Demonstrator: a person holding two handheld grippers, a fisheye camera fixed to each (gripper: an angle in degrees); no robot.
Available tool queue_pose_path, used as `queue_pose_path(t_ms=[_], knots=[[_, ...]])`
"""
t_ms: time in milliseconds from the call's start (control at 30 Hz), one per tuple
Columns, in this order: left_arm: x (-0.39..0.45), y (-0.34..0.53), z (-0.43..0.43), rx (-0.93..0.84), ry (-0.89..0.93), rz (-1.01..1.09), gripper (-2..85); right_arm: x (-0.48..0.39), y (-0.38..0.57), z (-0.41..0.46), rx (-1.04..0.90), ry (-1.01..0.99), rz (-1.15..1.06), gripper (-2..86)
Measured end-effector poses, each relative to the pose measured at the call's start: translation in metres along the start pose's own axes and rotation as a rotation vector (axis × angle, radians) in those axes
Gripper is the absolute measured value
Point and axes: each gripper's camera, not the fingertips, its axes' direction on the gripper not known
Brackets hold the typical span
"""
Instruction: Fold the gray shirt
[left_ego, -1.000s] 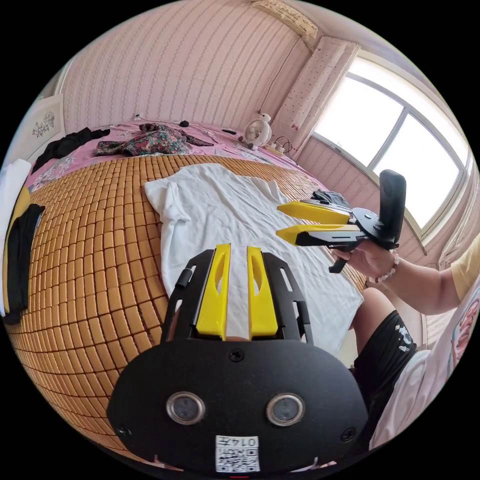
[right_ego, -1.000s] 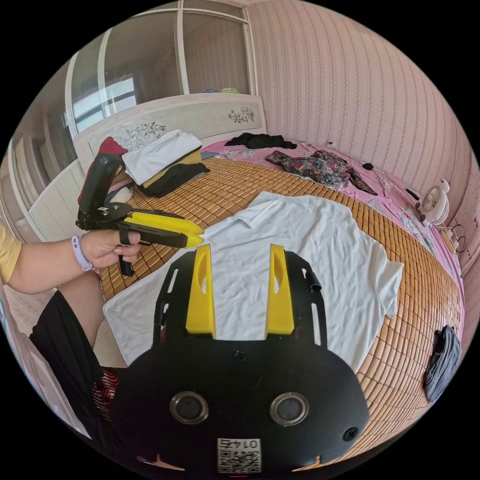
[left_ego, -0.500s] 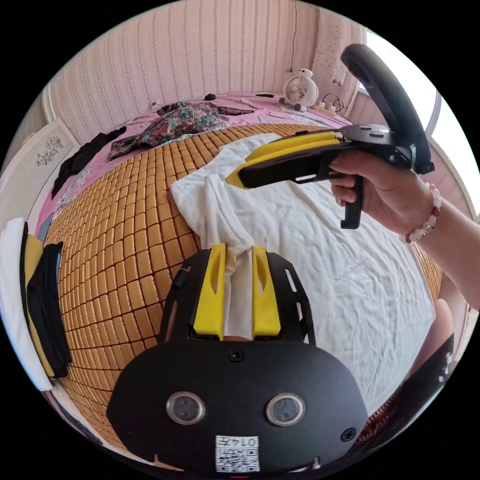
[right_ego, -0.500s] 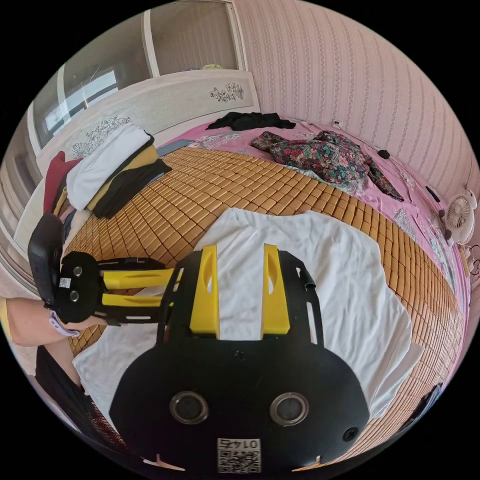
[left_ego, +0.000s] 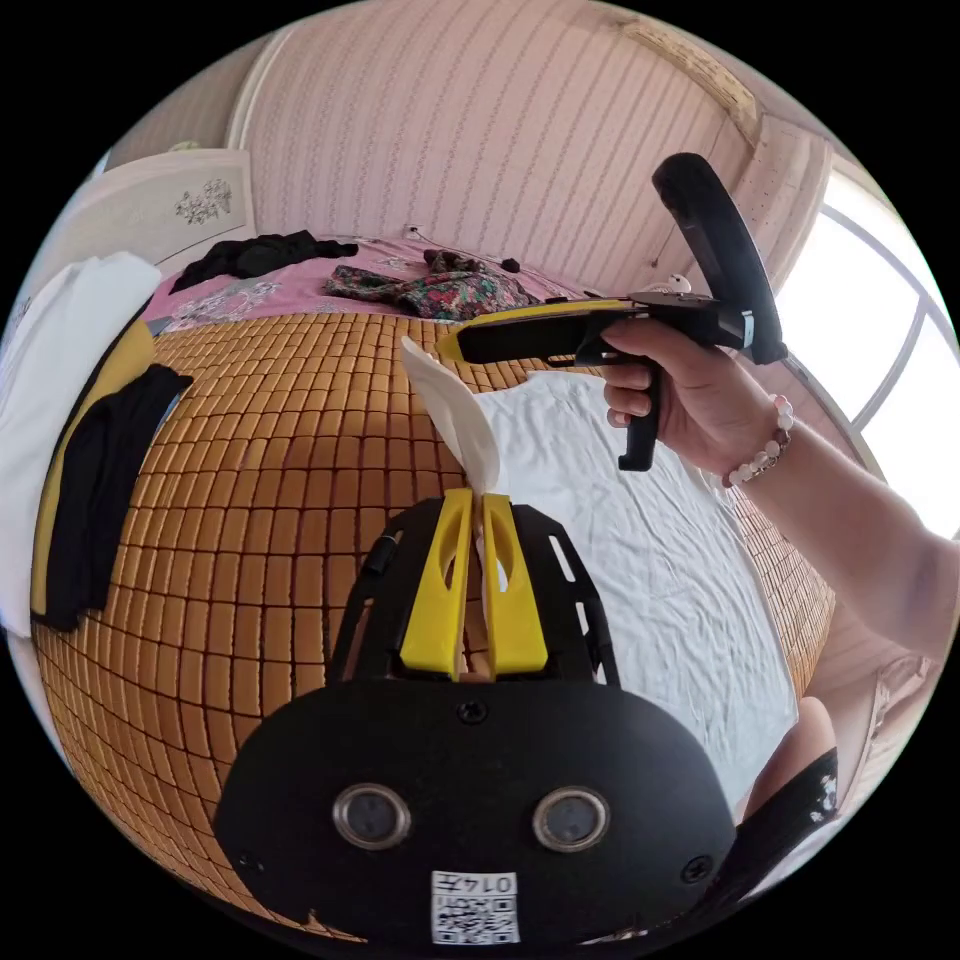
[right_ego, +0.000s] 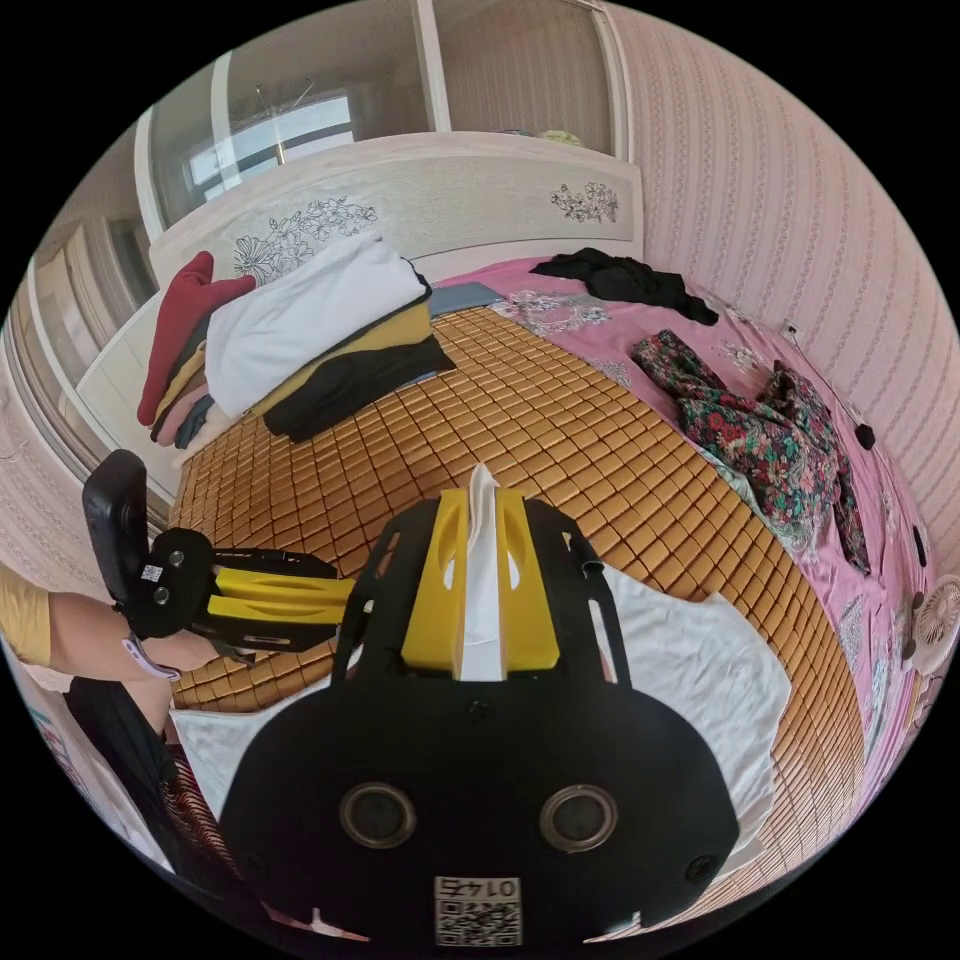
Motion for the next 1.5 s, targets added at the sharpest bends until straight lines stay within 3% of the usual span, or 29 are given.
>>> queue_pose_path(t_ms=[133, 567, 867, 1167, 1367, 1500], knots=[[-0.046, 0.023, -0.024, 0.011, 0.074, -0.131, -0.5, -0.023, 0.007, 0.005, 0.004, 0.034, -0.052, 2.0], [-0.061, 0.026, -0.036, -0.023, 0.086, -0.064, -0.3, 0.003, 0.069, 0.061, -0.173, 0.006, 0.087, -0.2], [-0.081, 0.027, -0.041, -0.047, 0.097, -0.091, -0.3, -0.023, 0.112, 0.081, -0.128, 0.143, -0.14, 15.5], [-0.091, 0.025, -0.05, -0.052, 0.104, -0.092, -0.2, -0.02, 0.125, 0.1, -0.155, 0.074, -0.142, 22.8], [-0.101, 0.028, -0.062, -0.04, 0.114, -0.106, -0.2, -0.007, 0.122, 0.102, -0.153, -0.006, -0.116, 20.9], [-0.104, 0.03, -0.068, -0.036, 0.11, -0.108, -0.3, -0.001, 0.118, 0.098, -0.121, 0.071, -0.069, 17.4]])
